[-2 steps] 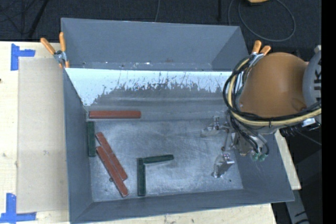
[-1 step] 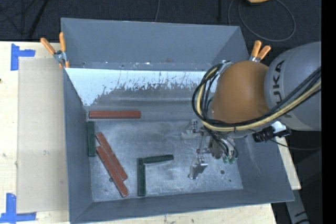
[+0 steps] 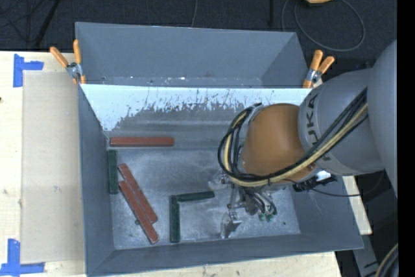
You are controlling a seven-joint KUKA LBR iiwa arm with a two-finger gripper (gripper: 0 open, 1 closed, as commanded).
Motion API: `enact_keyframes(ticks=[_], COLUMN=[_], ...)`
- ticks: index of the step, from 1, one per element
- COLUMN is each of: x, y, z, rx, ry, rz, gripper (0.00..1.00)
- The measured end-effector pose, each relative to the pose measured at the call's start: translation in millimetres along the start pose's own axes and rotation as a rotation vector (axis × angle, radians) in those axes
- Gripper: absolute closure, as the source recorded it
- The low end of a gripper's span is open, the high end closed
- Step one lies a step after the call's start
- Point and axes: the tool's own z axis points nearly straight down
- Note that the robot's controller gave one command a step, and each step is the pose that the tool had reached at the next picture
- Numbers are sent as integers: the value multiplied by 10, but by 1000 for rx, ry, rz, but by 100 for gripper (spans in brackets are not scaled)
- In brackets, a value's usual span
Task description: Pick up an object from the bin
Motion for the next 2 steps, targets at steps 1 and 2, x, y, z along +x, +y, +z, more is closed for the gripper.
enact_keyframes(ticks=[1,2], x=[-496,-496], y=[69,70], z=[177,176], rx=[1,1], ry=[1,1], rz=[275,273], gripper=[100,100])
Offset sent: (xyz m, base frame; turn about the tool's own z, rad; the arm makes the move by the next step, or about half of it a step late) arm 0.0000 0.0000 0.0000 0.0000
